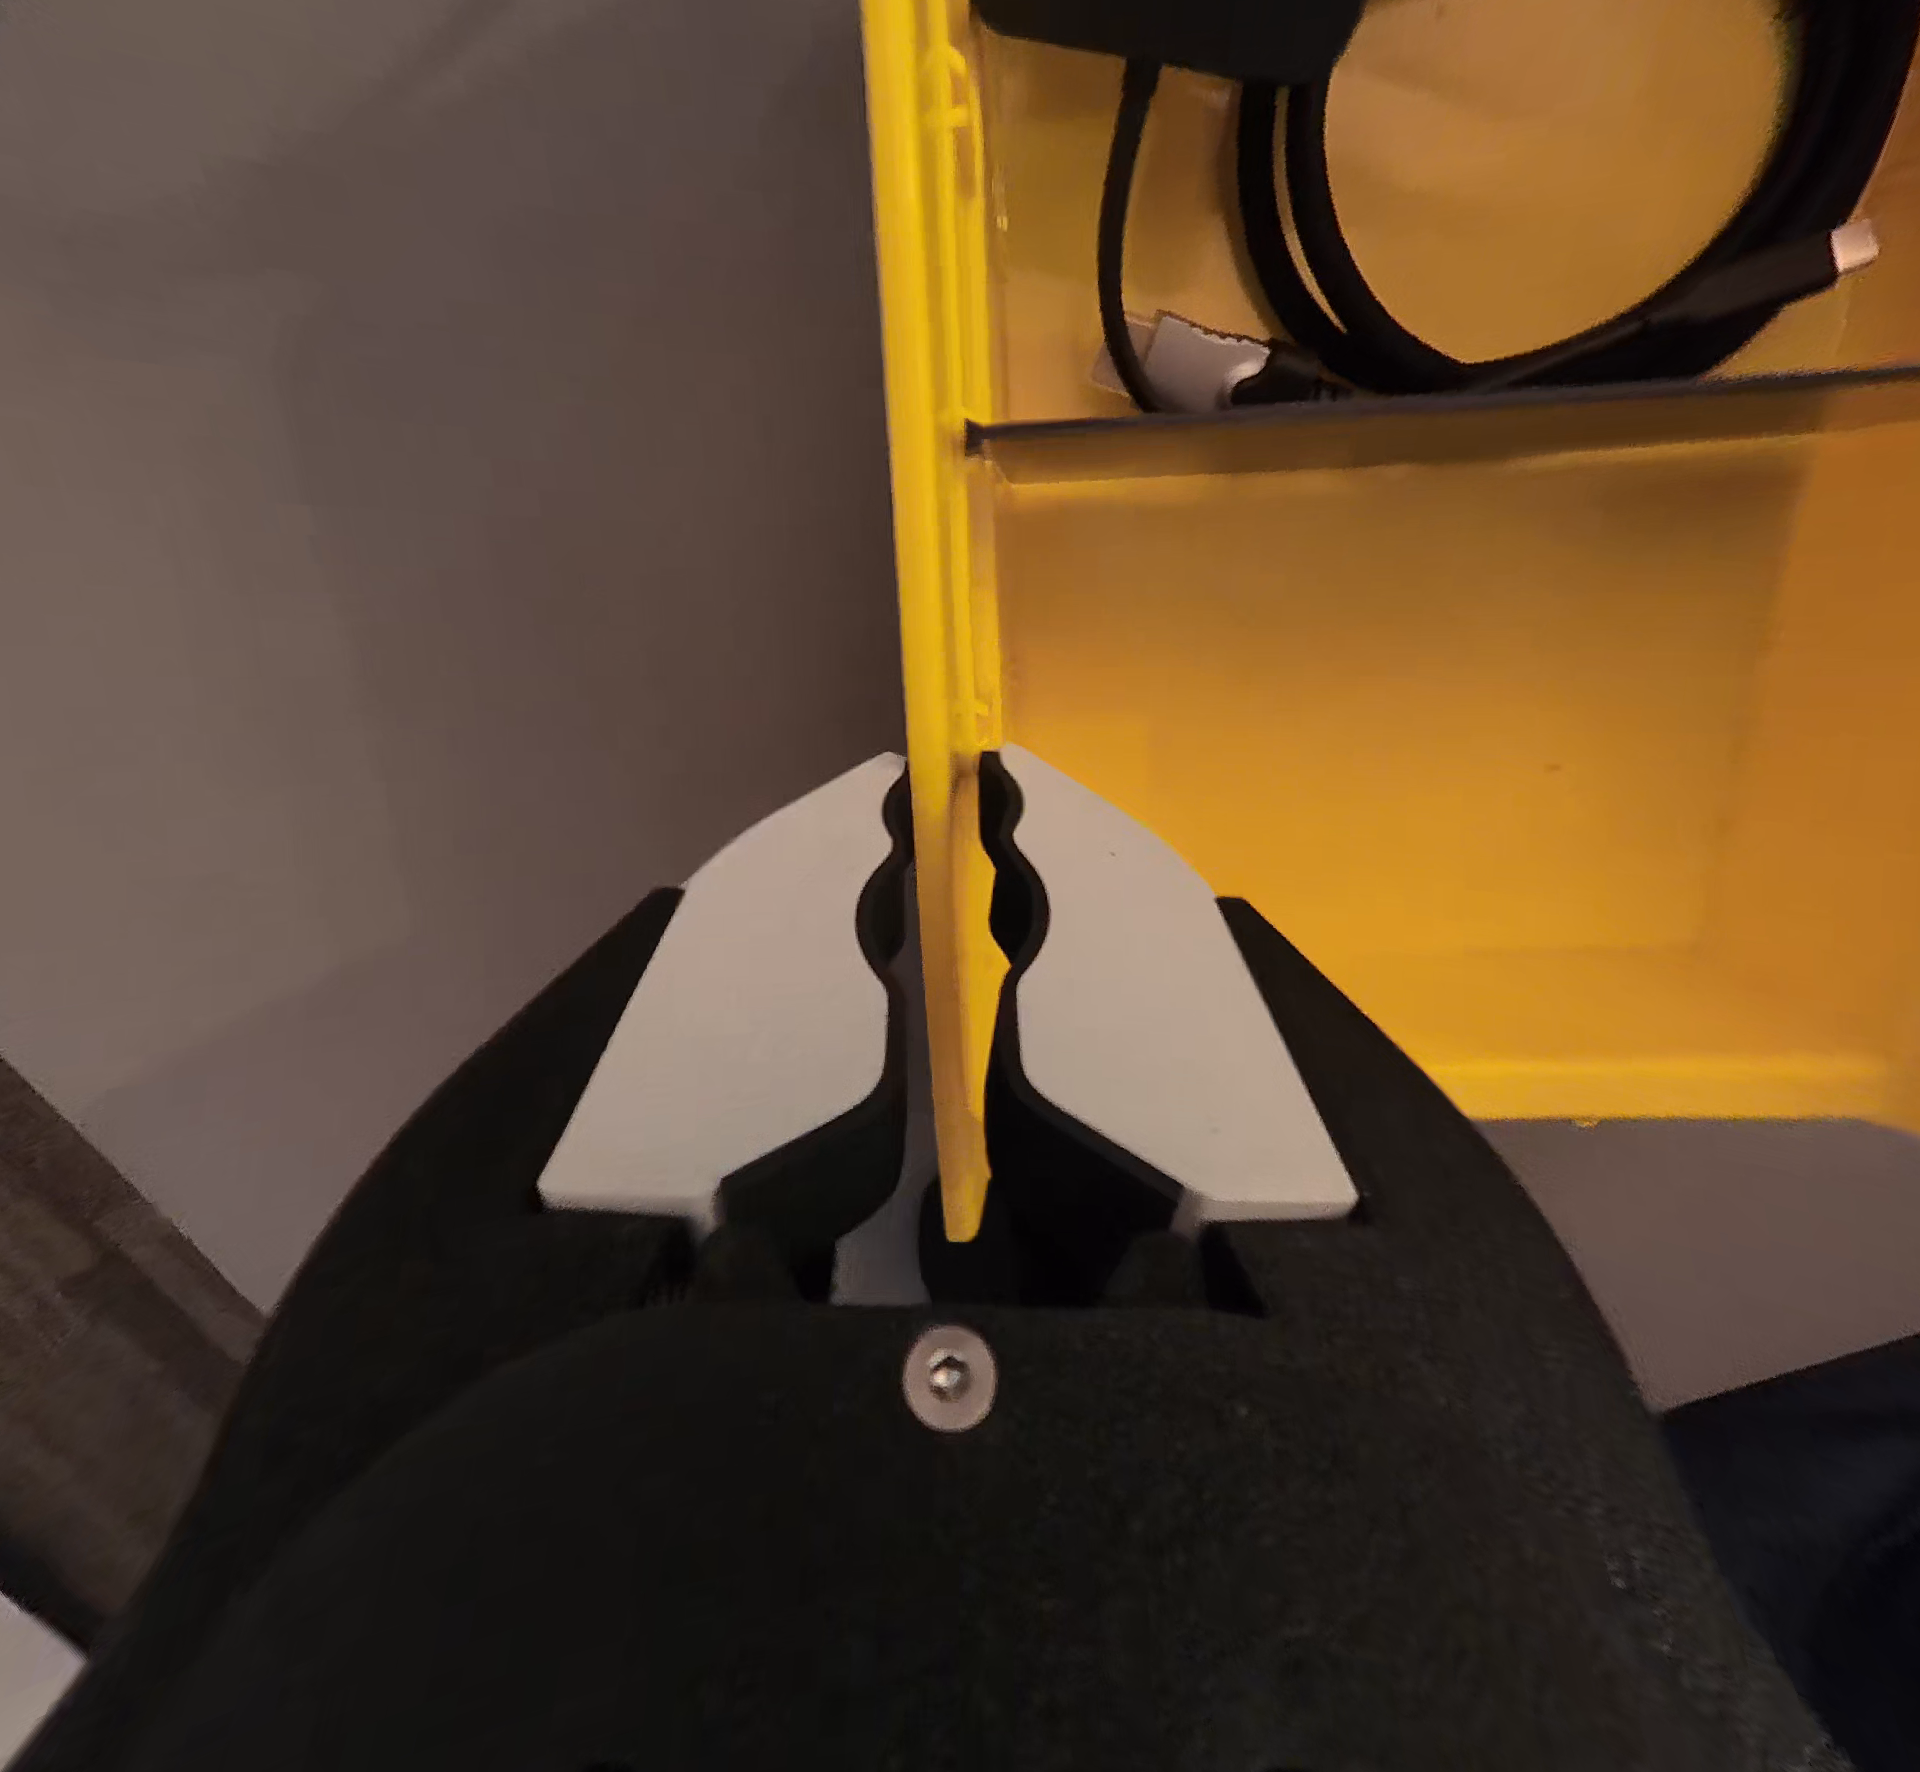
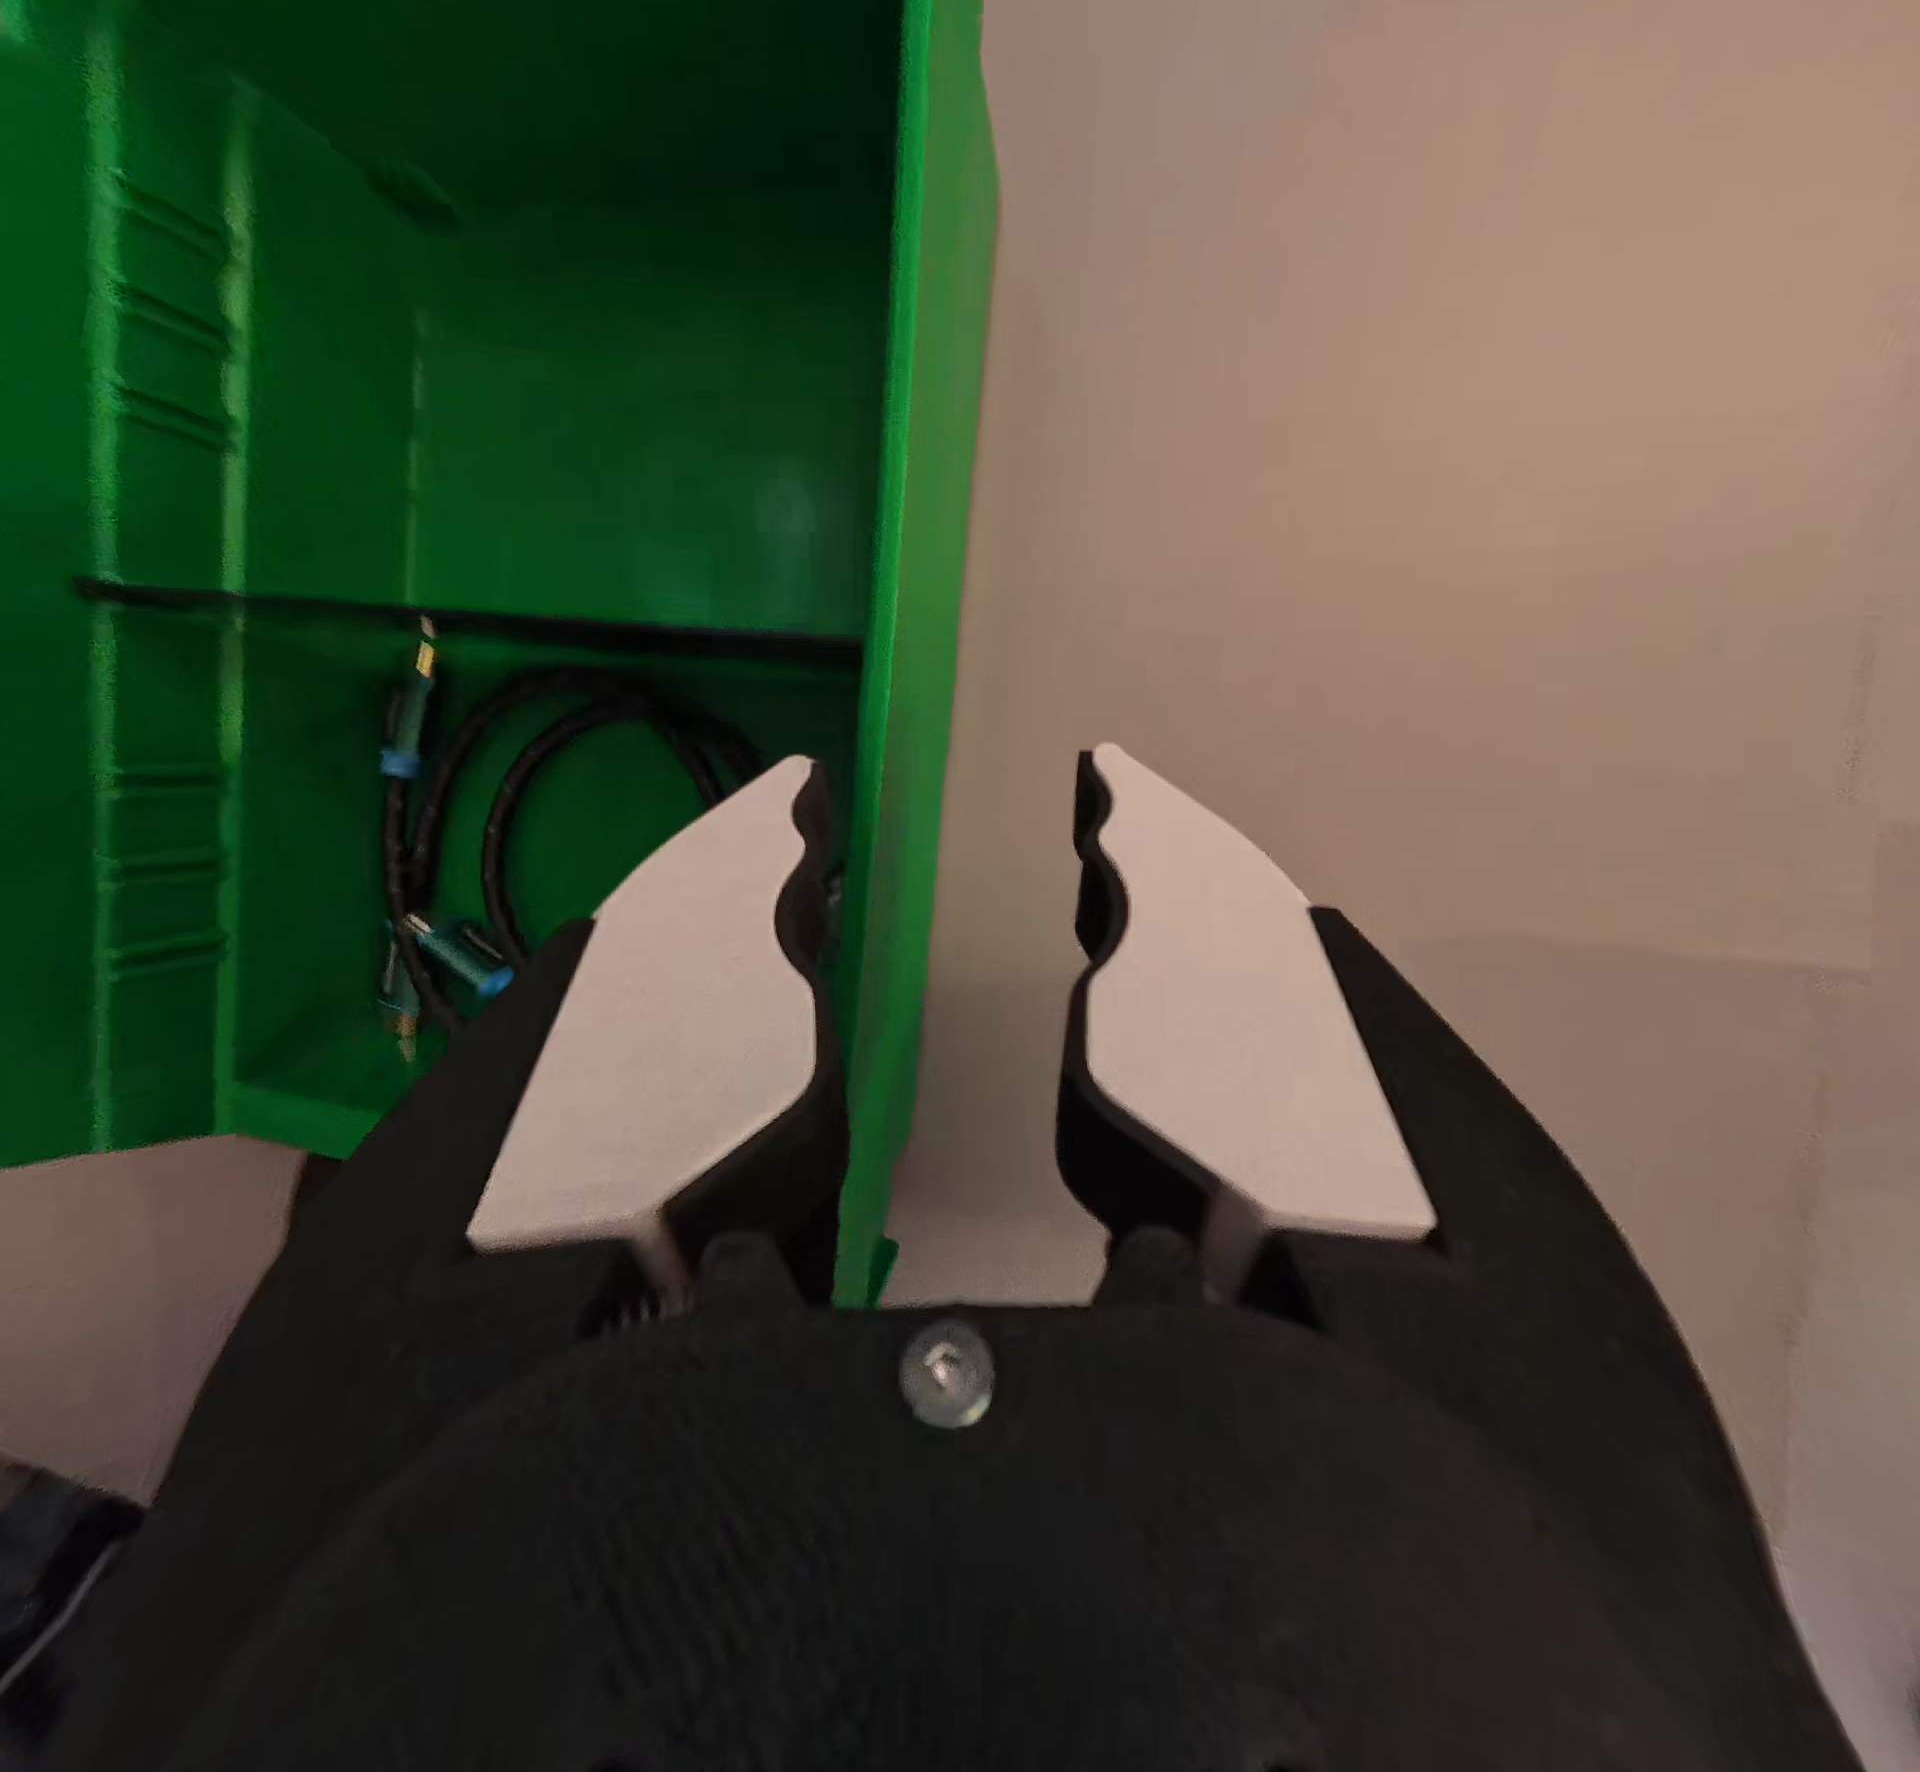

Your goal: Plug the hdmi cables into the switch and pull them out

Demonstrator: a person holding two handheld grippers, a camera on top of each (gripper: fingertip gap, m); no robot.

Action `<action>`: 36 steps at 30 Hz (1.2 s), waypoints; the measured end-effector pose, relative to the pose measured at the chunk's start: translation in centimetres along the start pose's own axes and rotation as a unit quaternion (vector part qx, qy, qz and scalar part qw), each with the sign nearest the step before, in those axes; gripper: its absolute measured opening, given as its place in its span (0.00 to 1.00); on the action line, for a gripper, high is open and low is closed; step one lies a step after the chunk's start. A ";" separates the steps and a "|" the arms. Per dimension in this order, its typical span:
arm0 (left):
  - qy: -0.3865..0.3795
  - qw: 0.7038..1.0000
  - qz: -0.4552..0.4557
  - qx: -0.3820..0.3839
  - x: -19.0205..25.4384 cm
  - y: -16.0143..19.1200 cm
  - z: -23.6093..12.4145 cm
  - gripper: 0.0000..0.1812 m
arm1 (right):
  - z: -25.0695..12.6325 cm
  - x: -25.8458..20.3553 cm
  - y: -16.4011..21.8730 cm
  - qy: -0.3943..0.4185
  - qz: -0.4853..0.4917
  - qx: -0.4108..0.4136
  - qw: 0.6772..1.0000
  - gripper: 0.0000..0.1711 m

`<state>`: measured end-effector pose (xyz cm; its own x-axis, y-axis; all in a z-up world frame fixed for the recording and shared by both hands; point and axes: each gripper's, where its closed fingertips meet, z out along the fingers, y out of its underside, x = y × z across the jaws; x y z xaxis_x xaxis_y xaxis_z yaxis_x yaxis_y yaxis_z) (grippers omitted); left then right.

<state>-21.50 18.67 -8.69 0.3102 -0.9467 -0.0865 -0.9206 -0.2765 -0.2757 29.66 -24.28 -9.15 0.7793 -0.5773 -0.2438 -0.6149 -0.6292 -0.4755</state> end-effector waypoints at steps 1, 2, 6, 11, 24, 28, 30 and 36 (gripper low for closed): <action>0.002 1.000 0.009 -0.007 0.1 0.3 0.3 0.06 | 0.5 0.1 0.4 0.013 -0.010 -0.019 1.000 0.26; 0.000 1.000 0.015 -0.021 0.1 0.7 0.8 0.06 | 1.0 0.0 0.8 0.019 -0.019 -0.037 0.999 0.26; -0.005 0.999 -0.008 -0.041 -0.1 1.0 1.2 0.07 | 2.1 -1.5 1.8 0.000 -0.024 -0.090 0.996 0.08; 0.091 0.990 -0.107 -0.013 0.3 1.0 1.2 0.02 | 2.1 -1.3 1.9 0.010 -0.004 -0.099 0.995 0.04; 0.047 0.948 -0.308 0.068 -9.8 7.0 0.1 0.04 | 2.1 -1.7 2.1 -0.002 0.005 -0.109 0.994 0.05; 0.015 0.942 -0.328 0.067 -11.6 9.0 -0.3 0.02 | 2.1 -2.2 2.3 0.004 -0.004 -0.124 0.992 0.05; 0.010 0.940 -0.333 0.067 -12.0 9.6 -0.4 0.02 | 2.2 -2.5 2.4 0.008 -0.005 -0.132 0.991 0.05; 0.025 0.941 -0.330 0.072 -12.2 9.9 -0.5 0.02 | 2.4 -3.8 2.8 0.010 -0.019 -0.159 0.987 0.05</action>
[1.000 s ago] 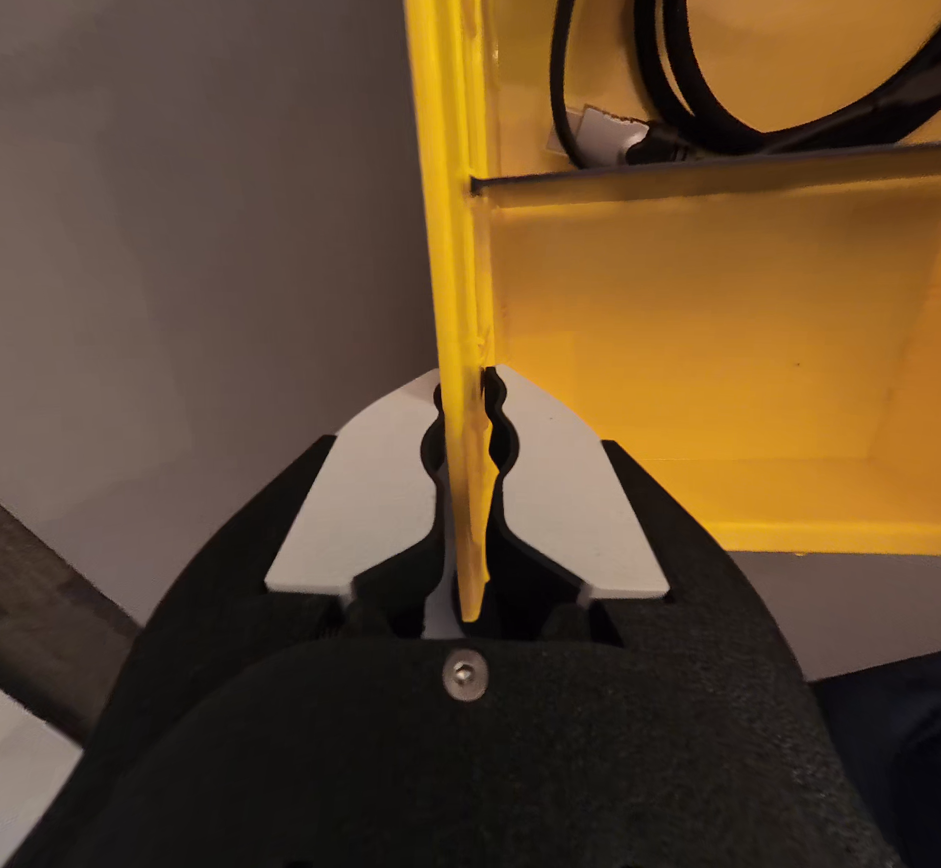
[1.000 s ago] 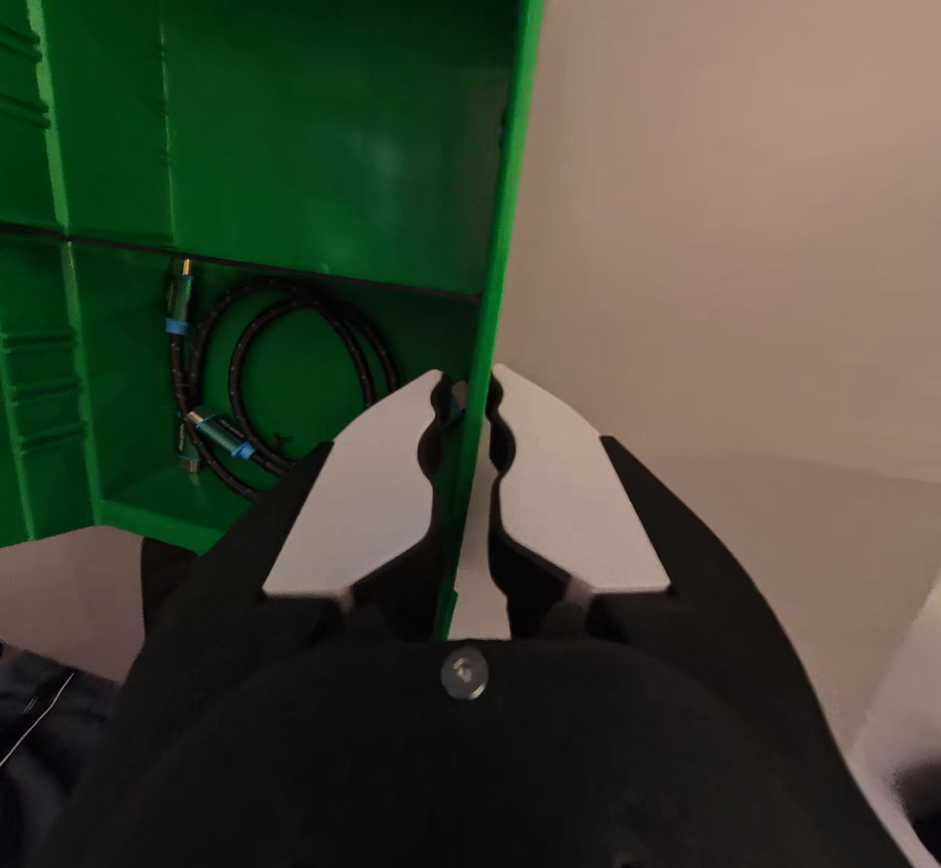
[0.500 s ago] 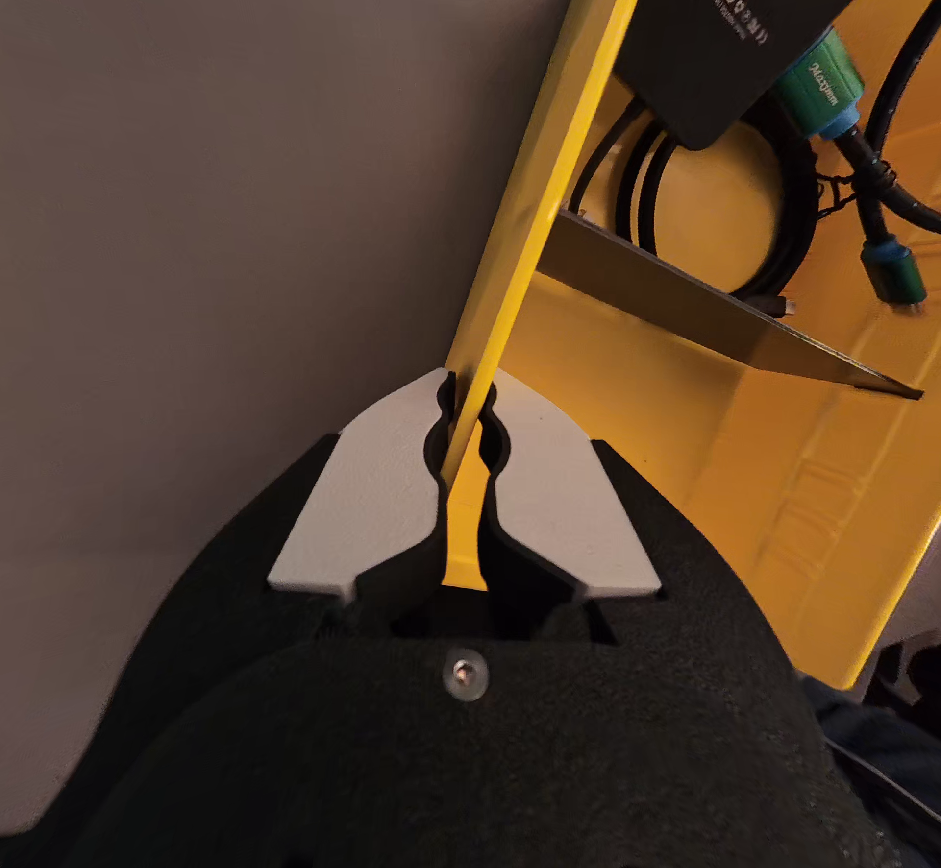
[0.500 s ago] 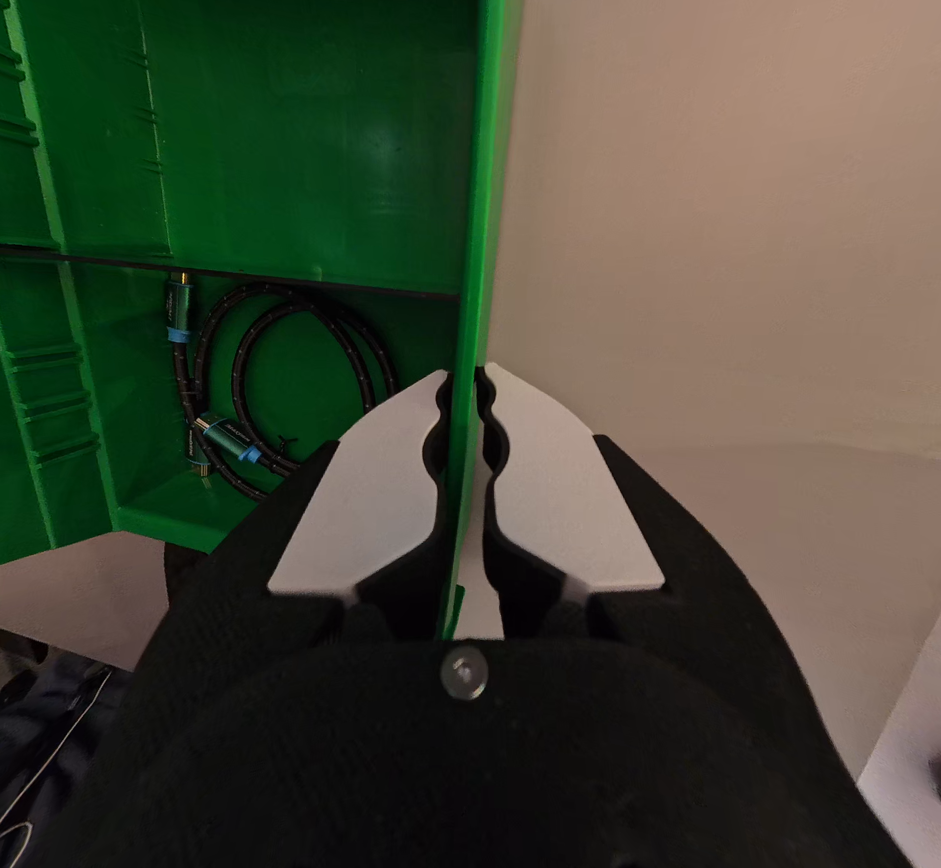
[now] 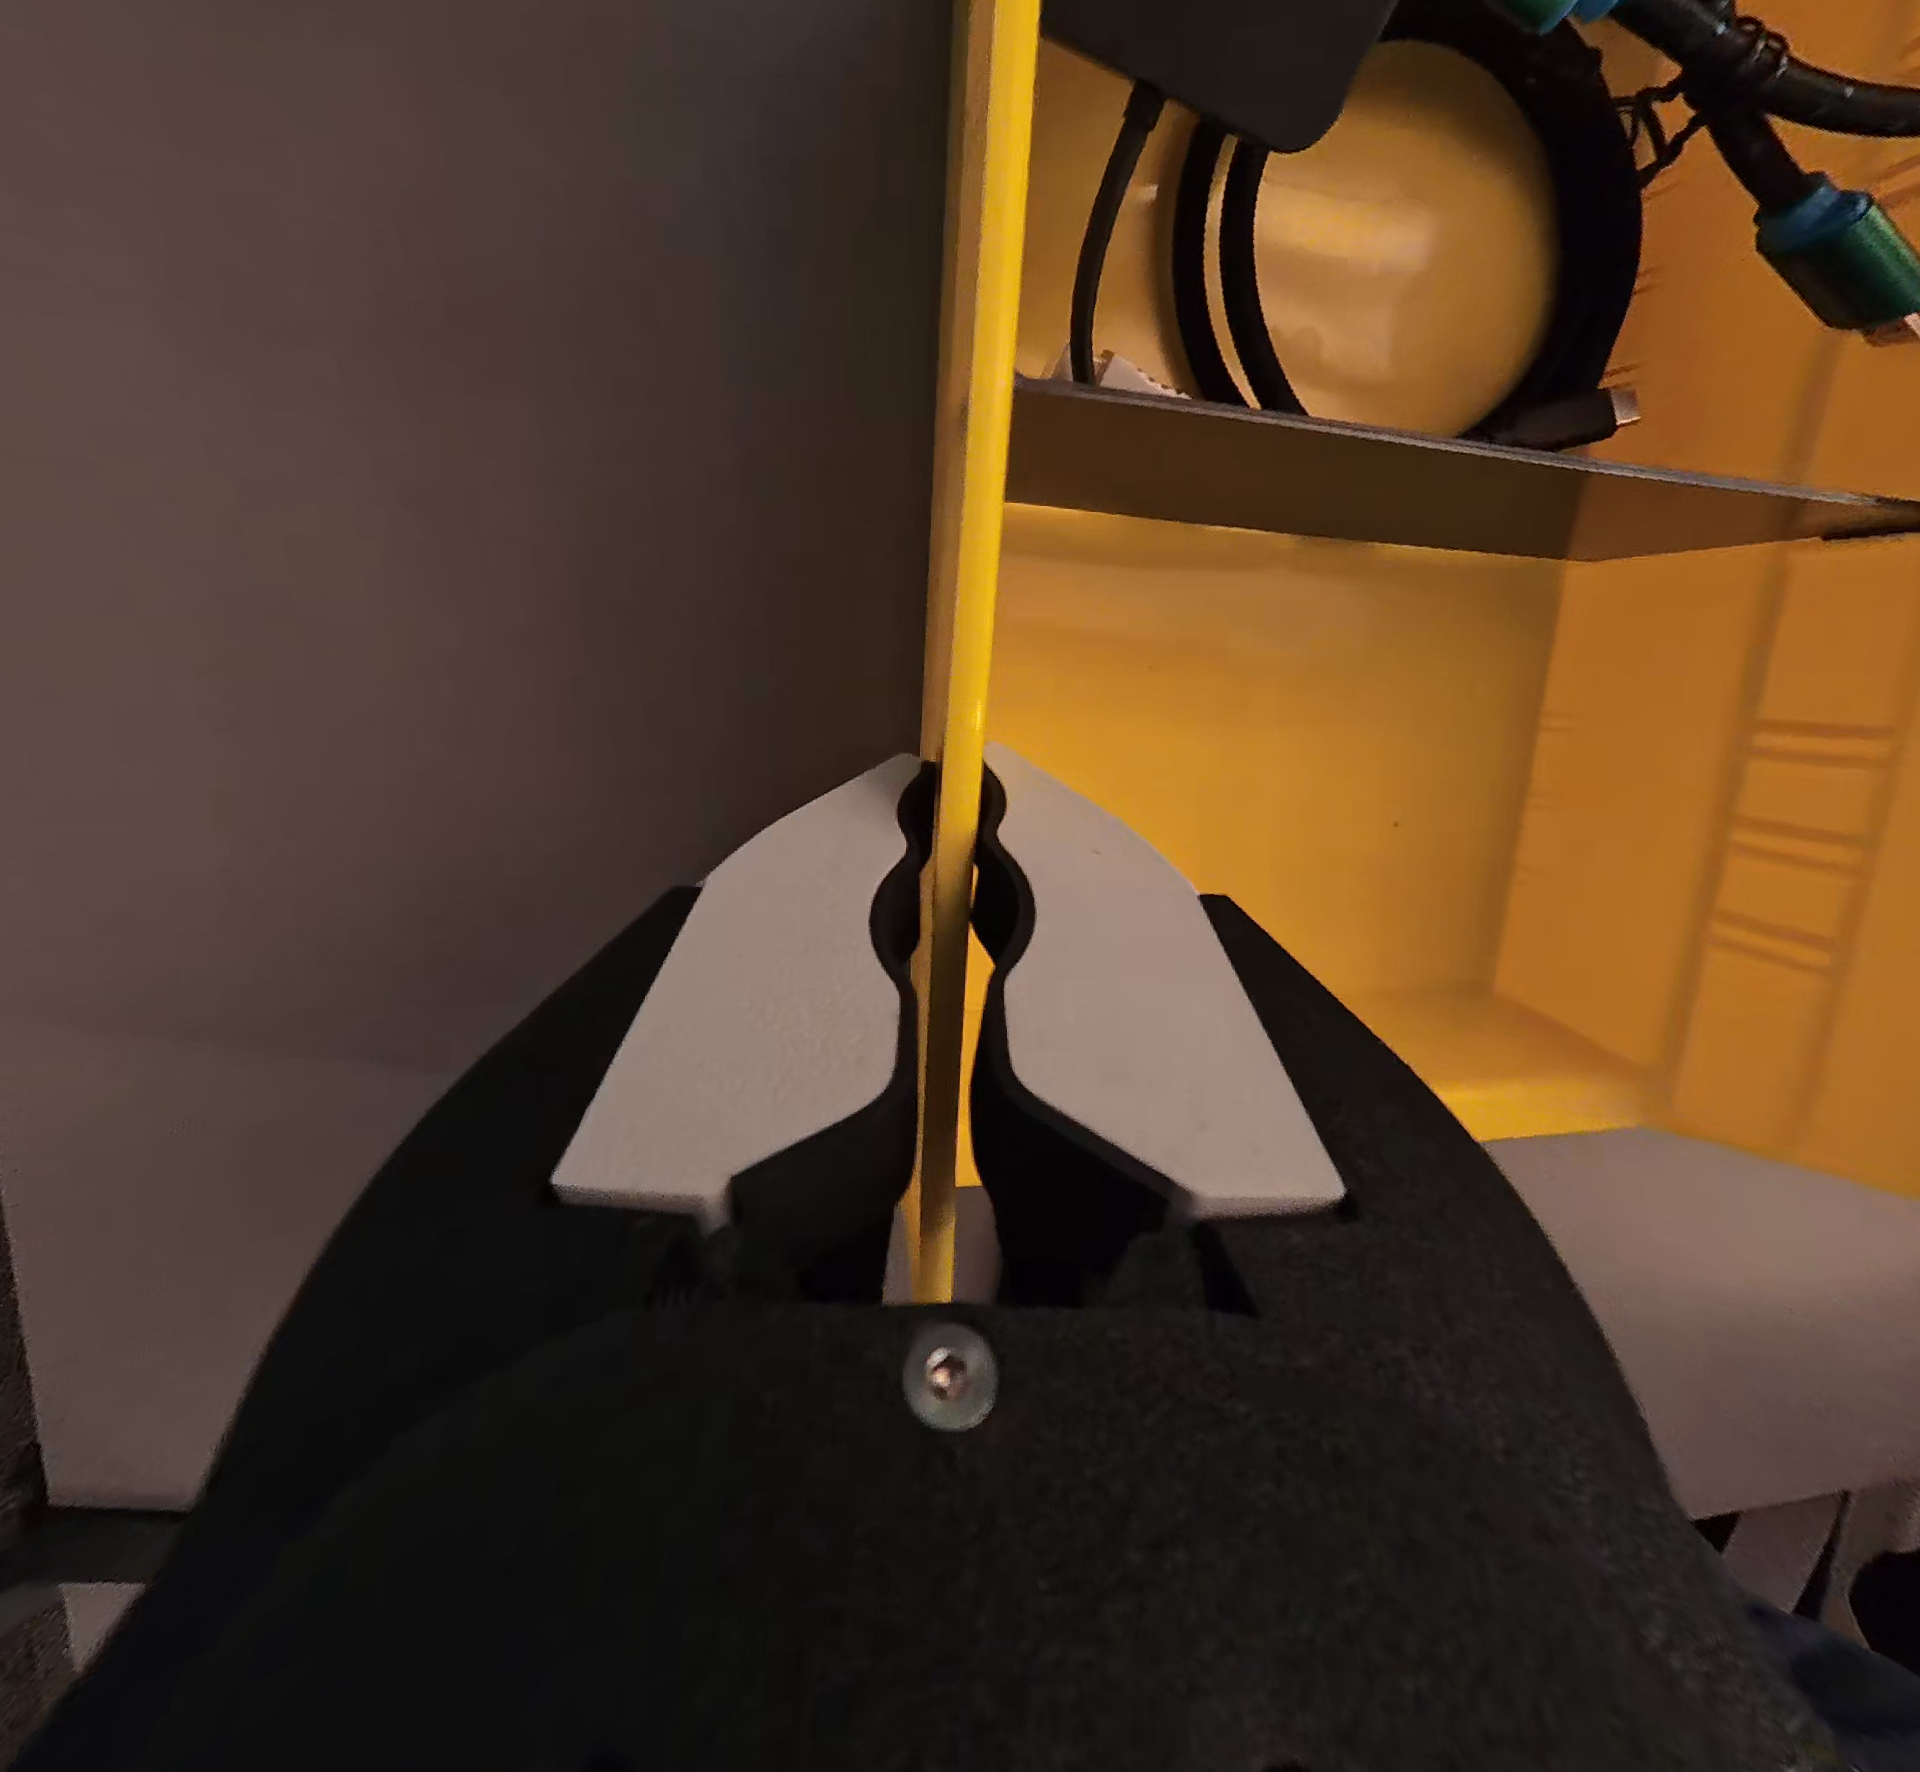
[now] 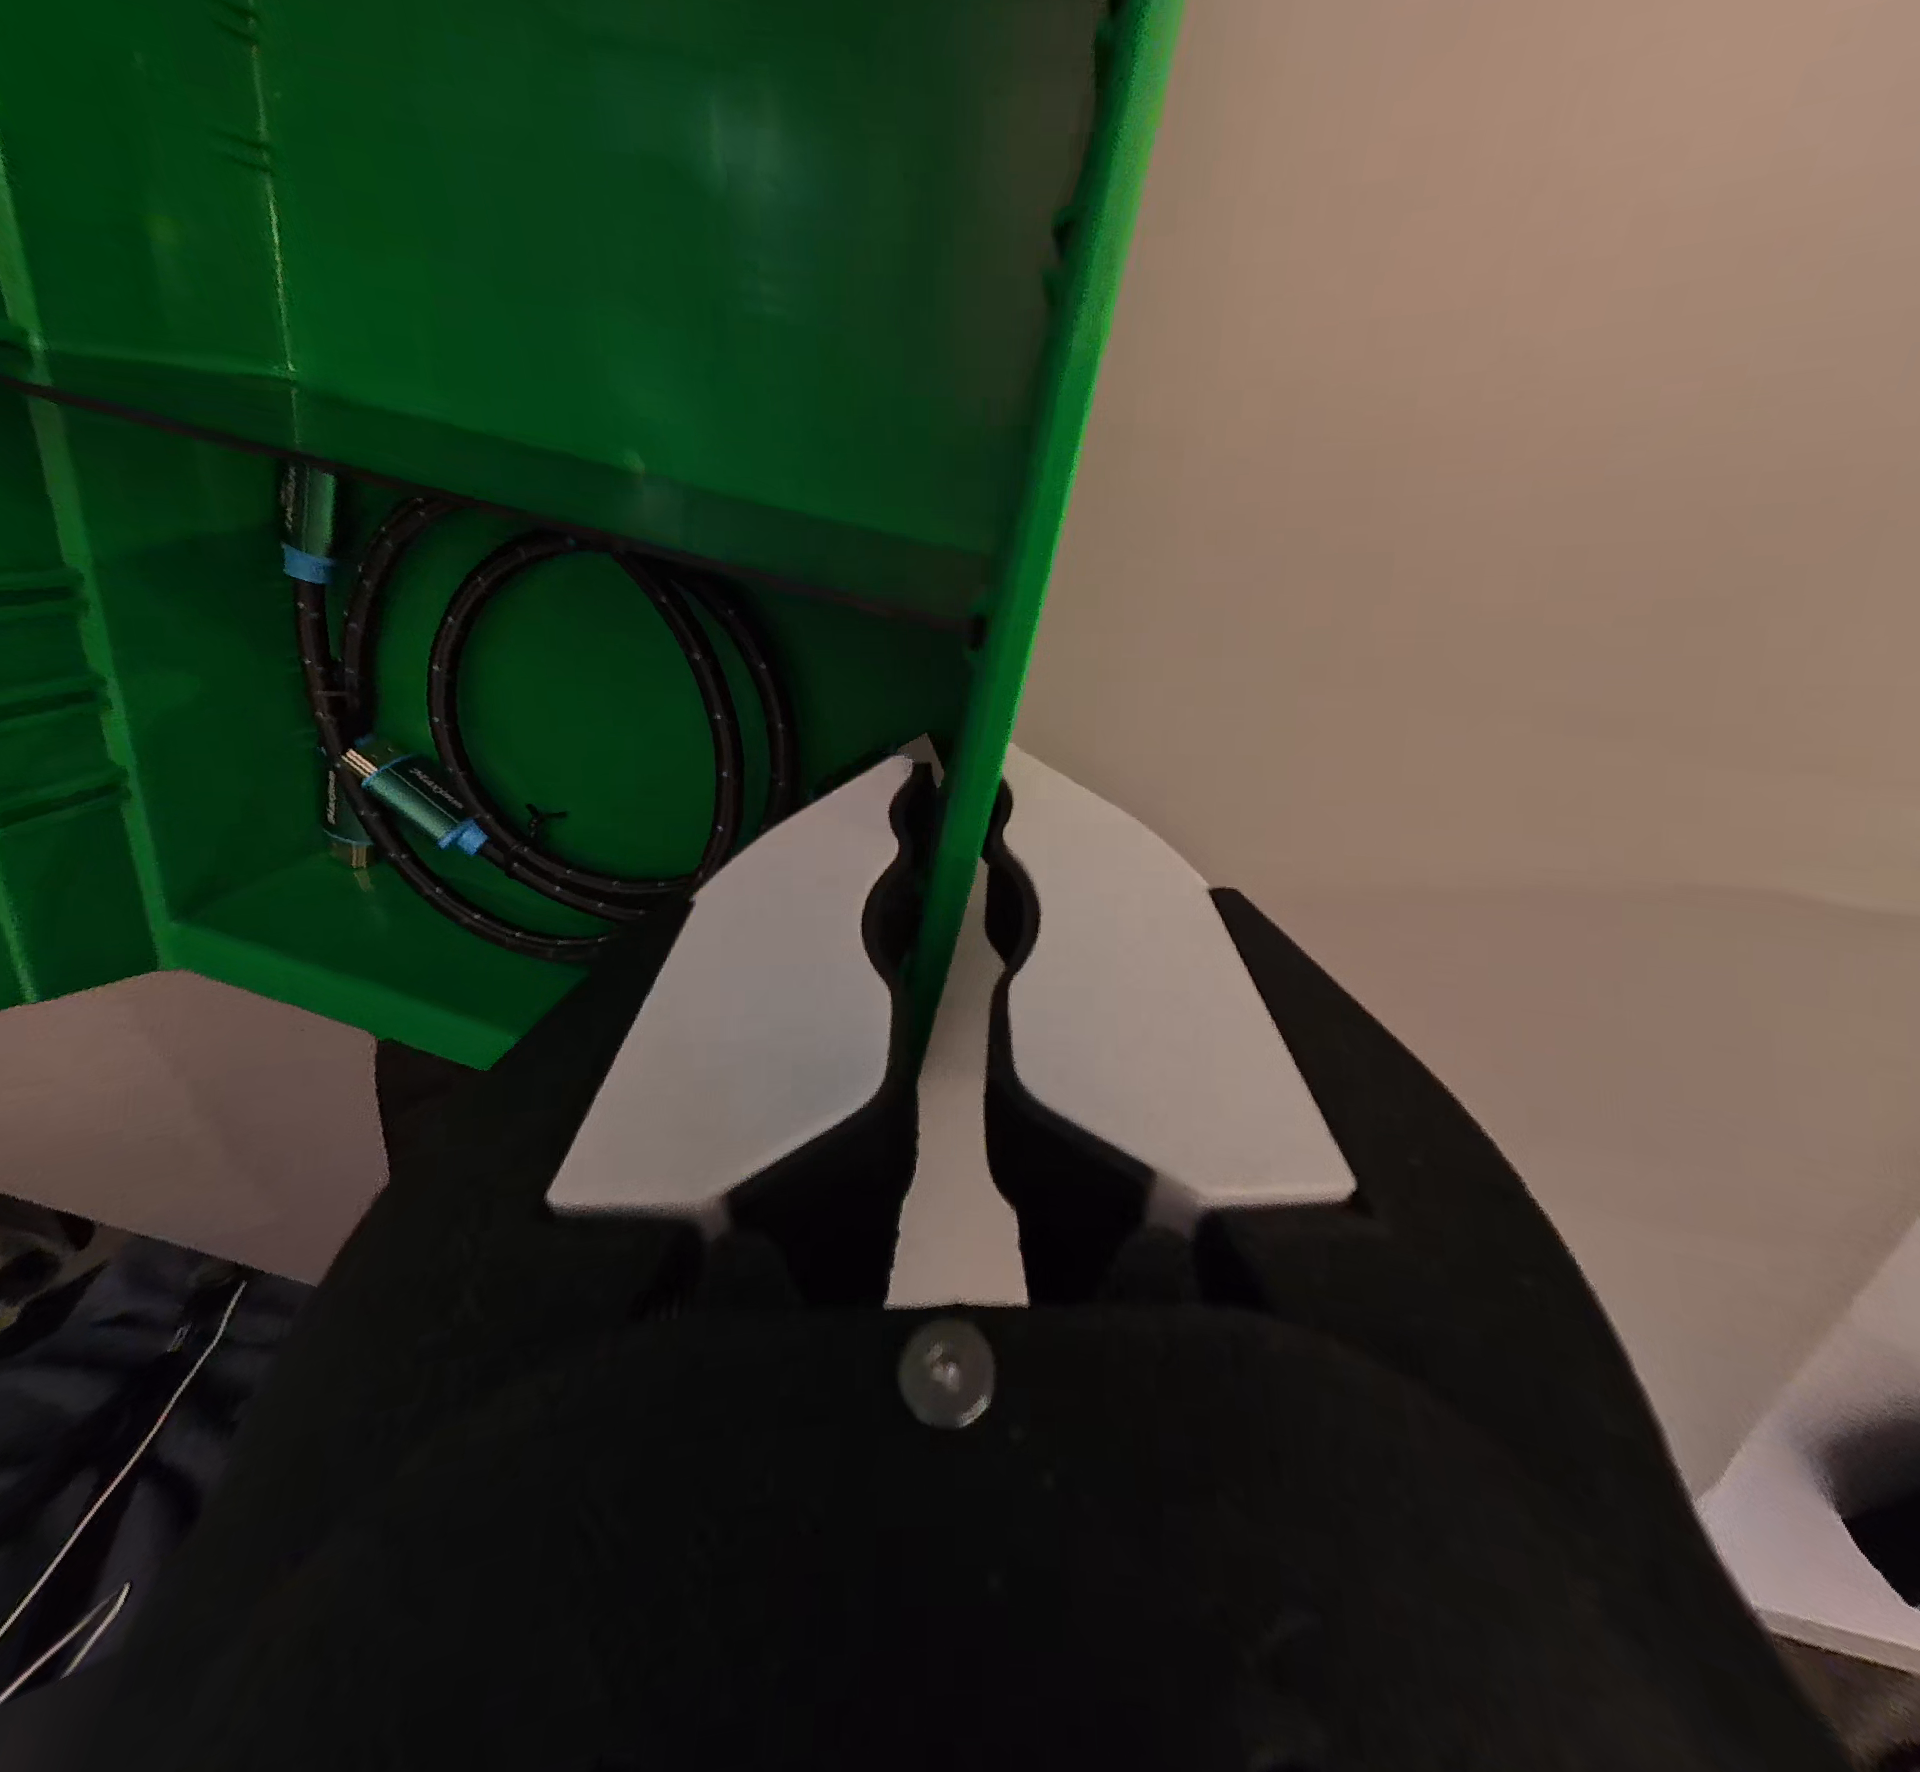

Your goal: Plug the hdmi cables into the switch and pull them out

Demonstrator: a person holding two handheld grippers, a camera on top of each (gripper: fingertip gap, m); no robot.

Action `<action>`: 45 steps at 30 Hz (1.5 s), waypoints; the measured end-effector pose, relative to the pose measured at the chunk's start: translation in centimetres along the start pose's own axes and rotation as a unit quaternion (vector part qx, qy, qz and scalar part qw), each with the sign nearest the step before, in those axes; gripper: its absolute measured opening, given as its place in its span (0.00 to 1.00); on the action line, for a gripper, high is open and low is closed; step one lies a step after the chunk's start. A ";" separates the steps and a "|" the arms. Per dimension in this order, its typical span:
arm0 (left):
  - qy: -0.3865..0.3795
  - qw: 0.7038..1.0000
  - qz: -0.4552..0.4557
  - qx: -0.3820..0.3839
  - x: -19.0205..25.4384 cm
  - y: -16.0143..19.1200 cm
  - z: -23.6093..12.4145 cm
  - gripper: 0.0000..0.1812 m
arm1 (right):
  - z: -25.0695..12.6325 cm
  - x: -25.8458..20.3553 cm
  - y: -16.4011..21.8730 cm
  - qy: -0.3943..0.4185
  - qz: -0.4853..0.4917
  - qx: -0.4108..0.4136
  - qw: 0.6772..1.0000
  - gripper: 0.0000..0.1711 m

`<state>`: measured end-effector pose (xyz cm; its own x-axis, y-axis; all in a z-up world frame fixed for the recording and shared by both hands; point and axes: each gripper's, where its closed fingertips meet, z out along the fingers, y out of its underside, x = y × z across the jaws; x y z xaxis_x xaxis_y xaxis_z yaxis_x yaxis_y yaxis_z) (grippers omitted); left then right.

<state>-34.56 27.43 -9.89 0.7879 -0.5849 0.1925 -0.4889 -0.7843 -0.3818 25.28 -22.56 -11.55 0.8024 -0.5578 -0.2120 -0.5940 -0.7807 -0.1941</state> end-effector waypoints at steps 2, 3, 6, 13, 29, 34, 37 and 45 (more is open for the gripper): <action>-0.011 1.000 0.009 -0.002 -0.1 0.0 0.0 0.02 | 0.1 0.0 -0.1 0.018 -0.017 -0.008 1.000 0.04; -0.018 1.000 0.013 -0.001 -0.1 0.0 0.0 0.02 | 0.1 0.0 -0.2 0.026 -0.026 -0.010 0.999 0.04; -0.025 0.999 0.021 0.010 -0.1 0.0 0.0 0.02 | 0.5 -0.5 -1.3 0.027 -0.052 0.003 0.998 0.04; -0.019 0.999 0.021 0.023 -0.1 0.0 0.0 0.02 | 1.1 -2.3 -2.3 -0.018 -0.035 0.011 0.999 0.05; -0.009 0.996 0.078 0.051 0.5 -0.5 0.4 0.02 | 1.3 -4.2 -1.3 -0.041 0.005 -0.031 0.999 0.06; -0.030 0.976 0.152 0.153 0.9 -2.6 -1.9 0.06 | -0.9 -3.8 -2.0 -0.070 0.029 0.024 0.997 0.13; -0.074 0.925 0.260 0.269 3.6 -5.7 -5.5 0.13 | -3.6 -3.2 -2.9 -0.061 0.027 0.092 0.994 0.13; -0.172 0.768 0.593 0.172 11.8 -9.1 0.8 0.16 | -12.4 -5.2 -8.9 -0.024 -0.054 0.361 0.930 0.13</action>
<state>-20.51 27.80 -4.83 -0.0536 -0.7098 -0.7023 -0.8579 0.3926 -0.3314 27.09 -16.17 3.12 0.8667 -0.4598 -0.1934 -0.4072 -0.4283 -0.8067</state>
